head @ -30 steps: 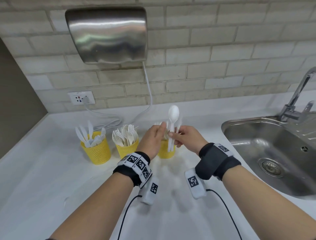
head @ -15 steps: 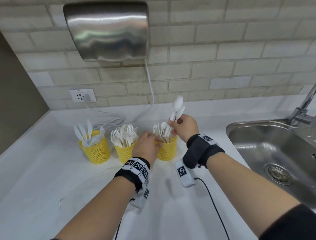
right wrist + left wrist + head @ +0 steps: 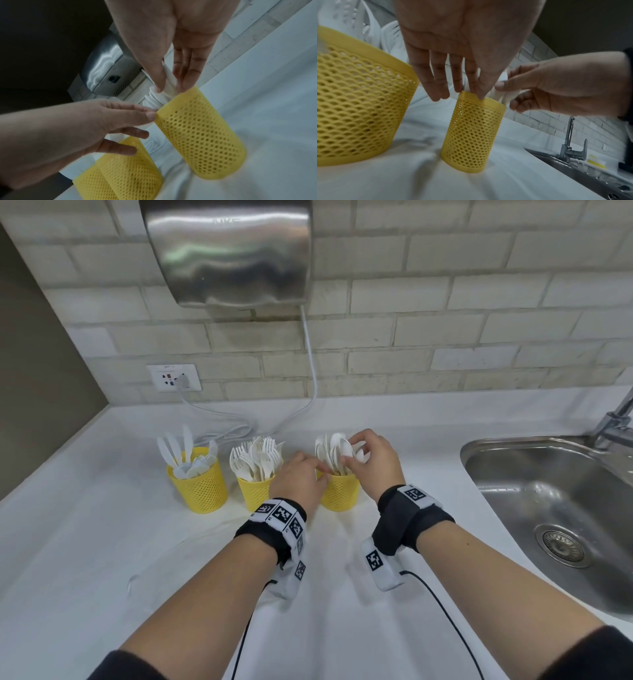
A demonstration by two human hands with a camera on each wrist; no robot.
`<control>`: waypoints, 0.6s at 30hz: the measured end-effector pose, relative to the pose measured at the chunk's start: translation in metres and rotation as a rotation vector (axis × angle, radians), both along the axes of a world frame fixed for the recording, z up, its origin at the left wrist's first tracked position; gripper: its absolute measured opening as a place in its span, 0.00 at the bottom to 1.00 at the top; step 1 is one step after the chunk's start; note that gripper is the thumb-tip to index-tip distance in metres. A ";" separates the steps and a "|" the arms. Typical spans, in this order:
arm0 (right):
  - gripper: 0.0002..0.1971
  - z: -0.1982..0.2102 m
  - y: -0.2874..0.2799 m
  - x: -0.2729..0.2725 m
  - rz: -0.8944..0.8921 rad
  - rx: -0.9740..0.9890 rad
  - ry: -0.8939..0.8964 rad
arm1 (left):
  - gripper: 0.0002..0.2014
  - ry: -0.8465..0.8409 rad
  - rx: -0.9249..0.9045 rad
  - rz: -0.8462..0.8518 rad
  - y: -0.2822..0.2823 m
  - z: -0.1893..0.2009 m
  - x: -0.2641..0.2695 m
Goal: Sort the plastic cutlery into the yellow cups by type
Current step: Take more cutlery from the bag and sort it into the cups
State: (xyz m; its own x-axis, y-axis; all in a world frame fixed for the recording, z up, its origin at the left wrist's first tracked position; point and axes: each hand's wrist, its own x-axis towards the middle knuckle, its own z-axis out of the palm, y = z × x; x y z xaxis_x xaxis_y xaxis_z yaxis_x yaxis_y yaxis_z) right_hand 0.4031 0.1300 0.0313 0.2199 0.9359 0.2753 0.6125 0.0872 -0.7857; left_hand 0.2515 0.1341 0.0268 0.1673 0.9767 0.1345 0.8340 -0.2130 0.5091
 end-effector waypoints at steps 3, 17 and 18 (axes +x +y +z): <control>0.14 -0.008 -0.005 -0.002 -0.006 -0.136 -0.050 | 0.13 -0.055 -0.064 -0.036 -0.005 0.002 -0.009; 0.57 -0.029 -0.083 -0.141 0.487 -0.599 -0.451 | 0.57 0.252 -0.404 0.202 -0.100 -0.016 -0.175; 0.59 -0.036 -0.087 -0.150 0.533 -0.660 -0.511 | 0.63 0.282 -0.462 0.193 -0.104 -0.022 -0.183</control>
State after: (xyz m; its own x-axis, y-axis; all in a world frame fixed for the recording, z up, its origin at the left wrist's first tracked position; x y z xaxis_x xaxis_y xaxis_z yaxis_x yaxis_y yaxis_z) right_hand 0.2533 0.0430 -0.0042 -0.2745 0.8776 -0.3931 0.8995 0.0898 -0.4277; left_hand 0.0689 0.0305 0.0047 -0.0518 0.9400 -0.3371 0.9526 0.1478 0.2659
